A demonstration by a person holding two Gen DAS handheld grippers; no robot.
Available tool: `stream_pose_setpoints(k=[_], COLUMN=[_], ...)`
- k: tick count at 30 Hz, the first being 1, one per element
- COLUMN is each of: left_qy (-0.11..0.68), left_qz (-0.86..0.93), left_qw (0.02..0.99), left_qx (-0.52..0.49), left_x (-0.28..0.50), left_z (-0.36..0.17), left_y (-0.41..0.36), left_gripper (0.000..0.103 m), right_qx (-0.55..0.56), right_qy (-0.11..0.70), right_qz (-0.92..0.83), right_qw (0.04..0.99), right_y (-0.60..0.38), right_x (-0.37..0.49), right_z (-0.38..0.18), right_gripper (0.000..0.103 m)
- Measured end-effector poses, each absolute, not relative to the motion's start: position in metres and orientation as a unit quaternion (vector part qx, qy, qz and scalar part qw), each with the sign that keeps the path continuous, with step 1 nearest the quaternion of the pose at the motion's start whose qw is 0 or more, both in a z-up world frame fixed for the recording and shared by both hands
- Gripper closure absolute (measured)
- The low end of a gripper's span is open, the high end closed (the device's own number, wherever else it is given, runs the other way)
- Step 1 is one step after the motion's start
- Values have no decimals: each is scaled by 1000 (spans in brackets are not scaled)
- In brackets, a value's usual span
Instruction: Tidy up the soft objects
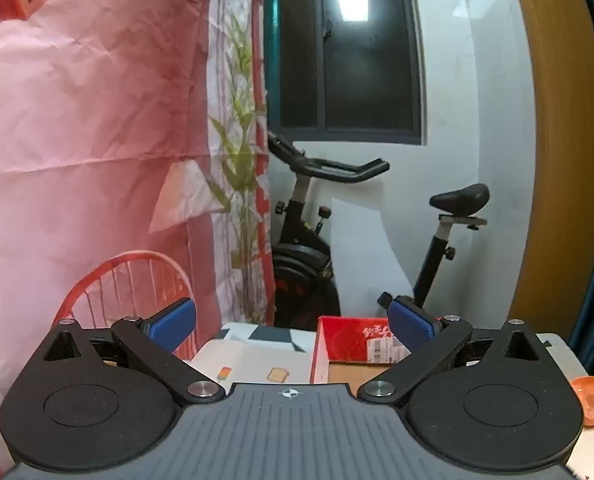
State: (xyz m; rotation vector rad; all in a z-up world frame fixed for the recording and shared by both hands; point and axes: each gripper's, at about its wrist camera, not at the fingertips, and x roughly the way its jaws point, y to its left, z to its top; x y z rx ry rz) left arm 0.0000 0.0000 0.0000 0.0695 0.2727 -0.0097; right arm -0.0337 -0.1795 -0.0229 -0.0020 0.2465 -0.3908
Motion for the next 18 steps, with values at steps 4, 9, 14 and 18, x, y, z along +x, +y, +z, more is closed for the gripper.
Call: stream_pose_setpoints(k=[4, 9, 14, 18], left_qy=[150, 140, 137, 136], left_qz=[-6, -18, -26, -29], left_qw=[988, 989, 990, 989], left_qx=[38, 31, 38, 39], left_x=[2, 3, 2, 2], left_z=[-1, 3, -1, -1], left_y=[-2, 0, 0, -2], left_gripper=[0, 0, 0, 0], right_qx=[4, 2, 1, 2], right_qy=[126, 126, 126, 126], right_qz=[-192, -192, -192, -191], right_qw=[973, 973, 973, 973], right_y=[-179, -178, -177, -177], right_x=[-34, -33, -32, -30], right_z=[-22, -22, -20, -19], right_gripper=[0, 0, 0, 0])
